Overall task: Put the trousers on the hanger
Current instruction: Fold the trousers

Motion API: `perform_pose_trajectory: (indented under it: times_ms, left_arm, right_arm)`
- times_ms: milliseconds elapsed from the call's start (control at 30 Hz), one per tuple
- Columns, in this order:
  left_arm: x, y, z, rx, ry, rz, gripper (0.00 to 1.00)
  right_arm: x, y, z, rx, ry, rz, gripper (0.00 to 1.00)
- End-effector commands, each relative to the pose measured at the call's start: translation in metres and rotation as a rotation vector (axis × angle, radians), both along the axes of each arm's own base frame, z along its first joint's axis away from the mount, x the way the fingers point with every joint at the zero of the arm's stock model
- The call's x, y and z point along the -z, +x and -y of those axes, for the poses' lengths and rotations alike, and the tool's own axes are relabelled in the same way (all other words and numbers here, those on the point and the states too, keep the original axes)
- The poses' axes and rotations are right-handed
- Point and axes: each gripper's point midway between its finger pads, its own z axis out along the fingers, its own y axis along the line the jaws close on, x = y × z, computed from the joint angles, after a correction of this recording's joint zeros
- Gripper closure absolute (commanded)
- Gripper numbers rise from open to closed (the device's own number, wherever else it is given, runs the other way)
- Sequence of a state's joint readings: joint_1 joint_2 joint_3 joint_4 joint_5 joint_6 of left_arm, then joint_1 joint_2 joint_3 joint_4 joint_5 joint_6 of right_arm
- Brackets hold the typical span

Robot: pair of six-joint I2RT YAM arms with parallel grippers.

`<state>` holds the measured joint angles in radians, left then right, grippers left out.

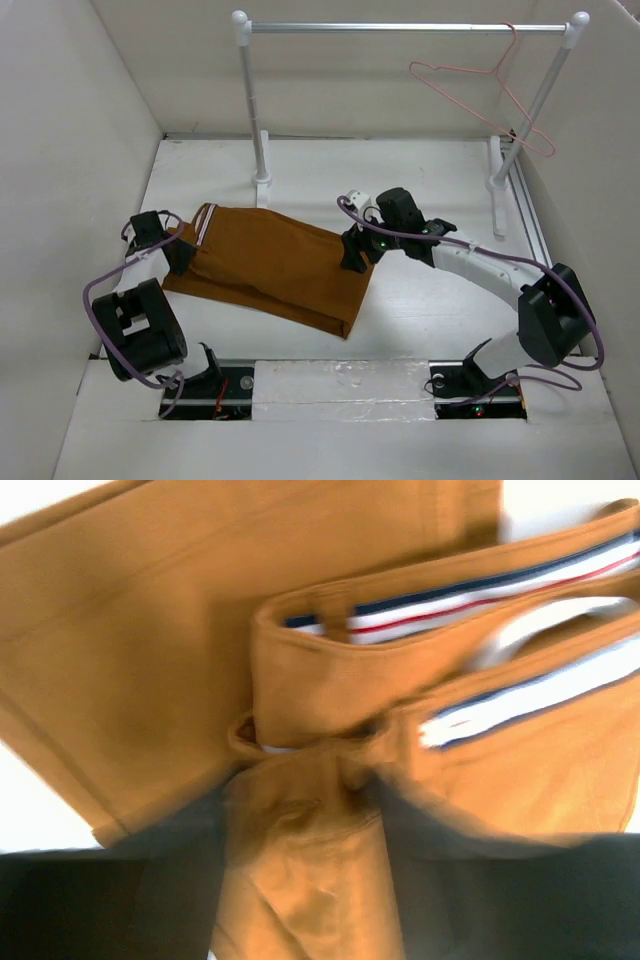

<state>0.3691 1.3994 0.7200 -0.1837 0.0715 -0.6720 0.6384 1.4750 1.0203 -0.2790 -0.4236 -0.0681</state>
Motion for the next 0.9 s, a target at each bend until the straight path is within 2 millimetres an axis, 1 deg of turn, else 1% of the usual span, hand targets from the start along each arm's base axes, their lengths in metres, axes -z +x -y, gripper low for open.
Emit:
perform_pose_trajectory:
  times_ms: [0,33,67,100,133,167,200,267,300,333,367,400,433,467,500,533,567,600,633,667,700,733,767,800,833,867]
  left_arm:
    - [-0.031,0.022,0.006,0.043,-0.014,0.149,0.77]
    - [-0.039,0.025,0.008,0.050,-0.021,0.173,0.93]
    - [-0.049,0.028,0.007,0.049,-0.014,0.193,1.00]
    - [-0.062,0.026,0.012,0.062,-0.008,0.211,1.00]
    - [-0.072,0.026,0.012,0.064,-0.001,0.232,1.00]
    - [-0.089,0.029,0.015,0.076,0.012,0.269,1.00]
    - [-0.110,0.024,0.017,0.082,0.027,0.311,1.00]
    - [-0.139,0.022,0.015,0.065,0.086,0.349,1.00]
    - [-0.143,0.009,0.011,0.036,0.112,0.321,1.00]
    - [-0.143,0.002,0.003,-0.001,0.149,0.291,1.00]
    - [-0.137,-0.006,-0.006,-0.039,0.184,0.251,1.00]
    - [-0.129,-0.016,-0.009,-0.063,0.198,0.212,1.00]
    - [-0.124,-0.025,-0.014,-0.092,0.223,0.186,1.00]
    - [-0.108,-0.036,-0.015,-0.105,0.219,0.144,1.00]
    - [-0.097,-0.049,-0.019,-0.132,0.243,0.110,1.00]
    - [-0.098,-0.051,-0.024,-0.150,0.265,0.101,1.00]
    - [-0.082,-0.060,-0.028,-0.171,0.276,0.059,1.00]
    - [-0.073,-0.062,-0.034,-0.196,0.284,0.040,1.00]
    - [-0.064,-0.070,-0.043,-0.245,0.288,0.005,1.00]
    - [-0.063,-0.070,-0.046,-0.260,0.277,-0.007,1.00]
    - [-0.054,-0.074,-0.047,-0.274,0.254,-0.060,0.90]
    - [-0.049,-0.077,-0.051,-0.322,0.211,-0.077,0.61]
    - [-0.049,-0.078,-0.054,-0.339,0.187,-0.069,0.61]
    - [-0.049,-0.078,-0.057,-0.350,0.161,-0.062,0.38]
    - [-0.052,-0.077,-0.057,-0.349,0.142,-0.049,0.27]
    - [-0.063,-0.068,-0.056,-0.331,0.151,-0.020,0.20]
  right_arm:
    - [-0.022,0.007,-0.008,-0.043,0.054,0.064,0.29]
    - [-0.021,0.007,-0.009,-0.044,0.055,0.063,0.29]
    - [-0.017,0.007,-0.007,-0.040,0.045,0.057,0.29]
    - [-0.015,0.007,-0.007,-0.035,0.041,0.053,0.29]
    - [-0.013,0.007,-0.006,-0.030,0.036,0.052,0.29]
    - [-0.009,0.010,-0.002,-0.021,0.035,0.045,0.29]
    - [-0.006,0.012,0.002,-0.014,0.033,0.037,0.28]
    - [0.000,0.012,0.005,-0.015,0.024,0.018,0.28]
    - [0.001,0.015,0.007,-0.013,0.019,0.022,0.27]
    - [0.005,0.014,0.006,-0.023,0.015,0.006,0.27]
    - [0.009,0.012,0.006,-0.033,0.008,-0.005,0.26]
    - [0.008,0.013,0.005,-0.044,0.005,0.000,0.26]
    - [0.013,0.013,0.005,-0.052,-0.005,-0.009,0.26]
    - [0.017,0.011,0.007,-0.054,-0.023,-0.026,0.26]
    - [0.017,0.012,0.008,-0.056,-0.033,-0.022,0.28]
    - [0.016,0.013,0.008,-0.055,-0.033,-0.019,0.28]
    - [0.016,0.009,0.007,-0.064,-0.038,-0.024,0.33]
    - [0.013,0.009,0.007,-0.066,-0.039,-0.014,0.35]
    - [0.009,0.008,0.004,-0.074,-0.043,-0.003,0.36]
    - [0.004,0.001,0.001,-0.091,-0.052,0.002,0.45]
    - [0.001,0.000,0.000,-0.098,-0.058,0.015,0.52]
    - [-0.004,-0.004,-0.007,-0.113,-0.058,0.024,0.68]
    - [-0.005,-0.007,-0.011,-0.126,-0.051,0.027,0.79]
    - [-0.002,-0.008,-0.014,-0.131,-0.041,0.012,0.87]
    - [0.001,-0.016,-0.023,-0.171,-0.011,-0.013,0.91]
    - [0.006,-0.015,-0.028,-0.178,0.014,-0.014,0.96]
